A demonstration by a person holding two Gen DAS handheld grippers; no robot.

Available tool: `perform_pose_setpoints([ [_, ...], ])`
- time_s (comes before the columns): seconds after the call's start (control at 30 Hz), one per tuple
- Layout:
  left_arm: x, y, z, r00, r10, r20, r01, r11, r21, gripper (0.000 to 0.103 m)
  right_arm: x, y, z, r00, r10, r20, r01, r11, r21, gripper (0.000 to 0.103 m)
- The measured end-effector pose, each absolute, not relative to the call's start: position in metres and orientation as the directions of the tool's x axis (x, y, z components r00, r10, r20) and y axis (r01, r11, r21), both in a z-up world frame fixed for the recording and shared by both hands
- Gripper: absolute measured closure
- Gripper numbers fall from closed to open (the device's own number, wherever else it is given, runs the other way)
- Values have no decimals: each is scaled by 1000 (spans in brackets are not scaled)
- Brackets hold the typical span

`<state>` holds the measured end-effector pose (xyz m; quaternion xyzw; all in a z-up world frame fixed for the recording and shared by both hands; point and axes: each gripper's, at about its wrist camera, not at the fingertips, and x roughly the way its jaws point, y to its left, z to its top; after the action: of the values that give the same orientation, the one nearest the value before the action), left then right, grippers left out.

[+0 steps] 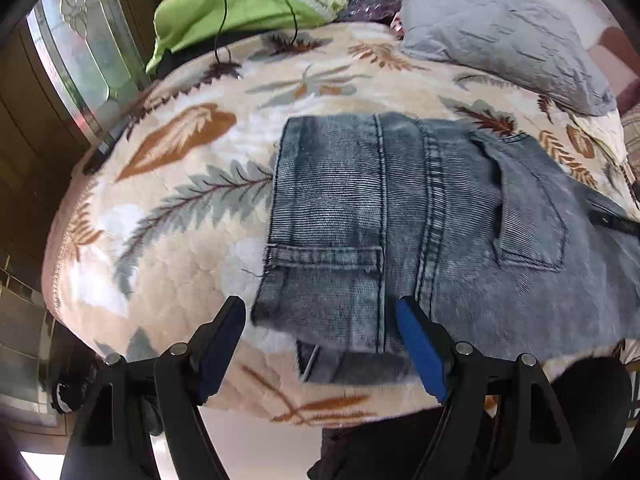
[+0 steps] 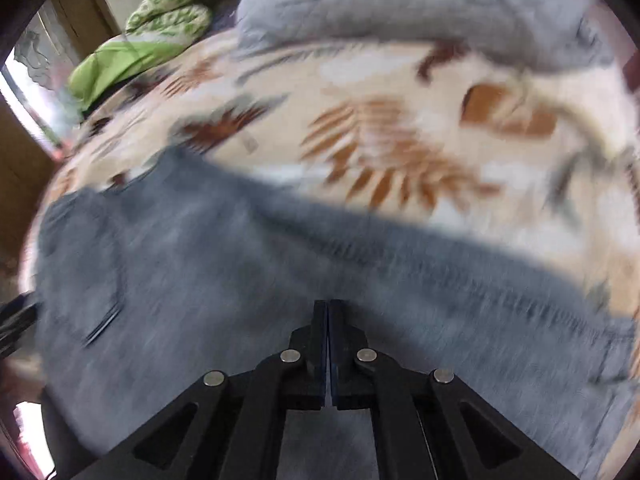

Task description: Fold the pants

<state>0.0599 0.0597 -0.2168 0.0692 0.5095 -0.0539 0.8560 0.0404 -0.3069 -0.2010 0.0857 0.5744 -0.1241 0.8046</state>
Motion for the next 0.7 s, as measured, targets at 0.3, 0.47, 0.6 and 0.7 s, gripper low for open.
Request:
perform_pose_setpoints([
  [0.3, 27, 81, -180, 526, -62, -848, 132, 991, 10, 25, 49, -317, -199, 297, -146, -944, 404, 915, -14, 102],
  [0.47, 9, 96, -151, 587, -88, -805, 152, 988, 4, 25, 40, -316, -181, 332, -175, -927, 428, 904, -17, 99],
  [0.6, 8, 107, -132, 625, -100, -774, 141, 990, -14, 25, 11, -314, -140, 441, -181, -879, 448, 893, 40, 99],
  [0.7, 10, 108, -121, 650, -113, -752, 142, 990, -26, 25, -17, -306, -106, 503, -211, -838, 446, 894, 43, 99],
])
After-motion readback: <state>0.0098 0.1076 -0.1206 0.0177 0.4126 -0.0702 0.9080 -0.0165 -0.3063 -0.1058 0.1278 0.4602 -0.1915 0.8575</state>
